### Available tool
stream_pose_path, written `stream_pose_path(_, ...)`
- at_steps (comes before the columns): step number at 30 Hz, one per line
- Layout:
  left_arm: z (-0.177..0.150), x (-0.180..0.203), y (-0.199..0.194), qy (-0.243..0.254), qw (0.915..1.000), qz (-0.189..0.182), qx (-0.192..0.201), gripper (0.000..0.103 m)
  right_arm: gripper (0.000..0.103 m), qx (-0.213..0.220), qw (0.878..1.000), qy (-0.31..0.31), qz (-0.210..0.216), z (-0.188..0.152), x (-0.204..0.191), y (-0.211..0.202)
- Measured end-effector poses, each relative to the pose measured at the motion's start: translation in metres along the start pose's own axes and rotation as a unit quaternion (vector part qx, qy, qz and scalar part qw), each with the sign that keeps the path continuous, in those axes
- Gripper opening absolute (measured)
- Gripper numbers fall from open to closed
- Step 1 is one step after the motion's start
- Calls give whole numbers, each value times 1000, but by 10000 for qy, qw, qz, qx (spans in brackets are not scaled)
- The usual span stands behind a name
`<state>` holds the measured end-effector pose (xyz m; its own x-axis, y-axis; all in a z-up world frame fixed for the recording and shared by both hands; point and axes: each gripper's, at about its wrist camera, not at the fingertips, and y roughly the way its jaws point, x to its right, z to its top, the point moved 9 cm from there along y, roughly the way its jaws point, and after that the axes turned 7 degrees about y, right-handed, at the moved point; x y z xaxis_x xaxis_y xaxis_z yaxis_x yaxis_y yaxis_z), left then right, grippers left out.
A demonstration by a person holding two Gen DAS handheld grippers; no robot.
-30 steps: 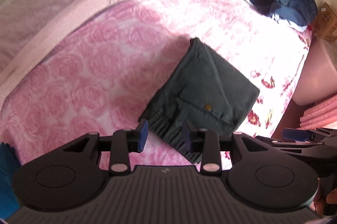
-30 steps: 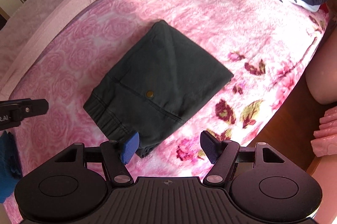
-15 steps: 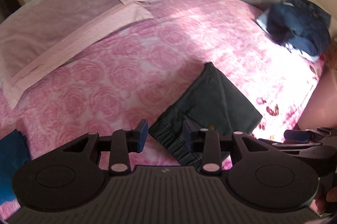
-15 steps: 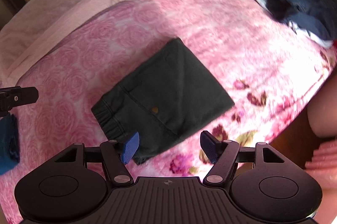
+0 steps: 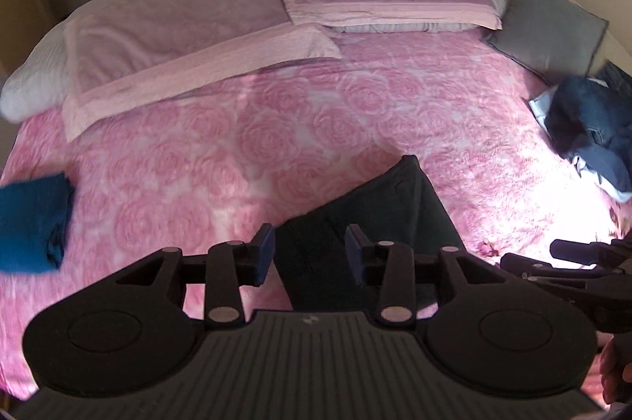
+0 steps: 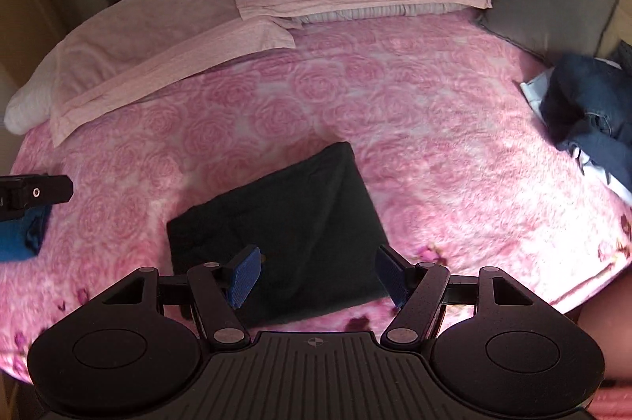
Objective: Fold clothes
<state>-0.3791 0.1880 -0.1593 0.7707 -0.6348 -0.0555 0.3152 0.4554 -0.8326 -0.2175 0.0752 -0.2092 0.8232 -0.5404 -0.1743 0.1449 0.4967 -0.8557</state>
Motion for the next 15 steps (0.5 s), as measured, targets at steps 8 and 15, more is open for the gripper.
stream_pose_path(8,-42,6,-21,-250,9991,289,-178,35,68,-318,9977,-446,393,-31,-3,1)
stream_pose_path(15,-44,-4,-39,-121,9997,212,32,36,68,-97,9982,-414,427,-38,-14,-17)
